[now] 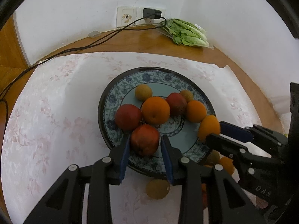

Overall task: Organize fruits
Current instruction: 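Lower the apple onto the plate and open the left gripper while the right releases the orange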

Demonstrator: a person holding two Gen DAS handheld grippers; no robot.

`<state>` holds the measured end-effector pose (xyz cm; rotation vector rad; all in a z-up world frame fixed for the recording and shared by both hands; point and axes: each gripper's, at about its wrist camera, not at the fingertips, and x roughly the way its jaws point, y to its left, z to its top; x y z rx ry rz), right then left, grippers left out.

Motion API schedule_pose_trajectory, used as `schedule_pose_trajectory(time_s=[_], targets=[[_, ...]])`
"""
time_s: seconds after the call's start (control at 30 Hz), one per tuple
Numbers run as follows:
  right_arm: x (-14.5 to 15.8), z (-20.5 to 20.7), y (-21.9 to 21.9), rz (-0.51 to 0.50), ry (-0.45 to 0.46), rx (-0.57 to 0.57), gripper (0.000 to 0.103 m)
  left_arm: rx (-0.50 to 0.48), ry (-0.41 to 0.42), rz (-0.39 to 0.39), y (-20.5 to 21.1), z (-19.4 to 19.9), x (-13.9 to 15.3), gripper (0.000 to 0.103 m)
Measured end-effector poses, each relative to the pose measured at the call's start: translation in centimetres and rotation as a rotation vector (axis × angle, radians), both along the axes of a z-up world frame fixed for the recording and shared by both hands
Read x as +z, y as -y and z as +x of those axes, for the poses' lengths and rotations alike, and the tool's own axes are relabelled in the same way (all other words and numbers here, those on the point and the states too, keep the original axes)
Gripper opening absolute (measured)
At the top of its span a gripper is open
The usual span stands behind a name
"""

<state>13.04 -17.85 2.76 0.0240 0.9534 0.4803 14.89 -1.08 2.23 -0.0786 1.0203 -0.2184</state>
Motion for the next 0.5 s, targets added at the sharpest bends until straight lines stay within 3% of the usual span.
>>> schedule_pose_trajectory(time_s=[0.5], targets=[[2.1,-2.2,1.8,0.031,0.033,-0.041,0.039,0.019,0.030,-0.030,-0.9,-2.9,2.2,0.041]])
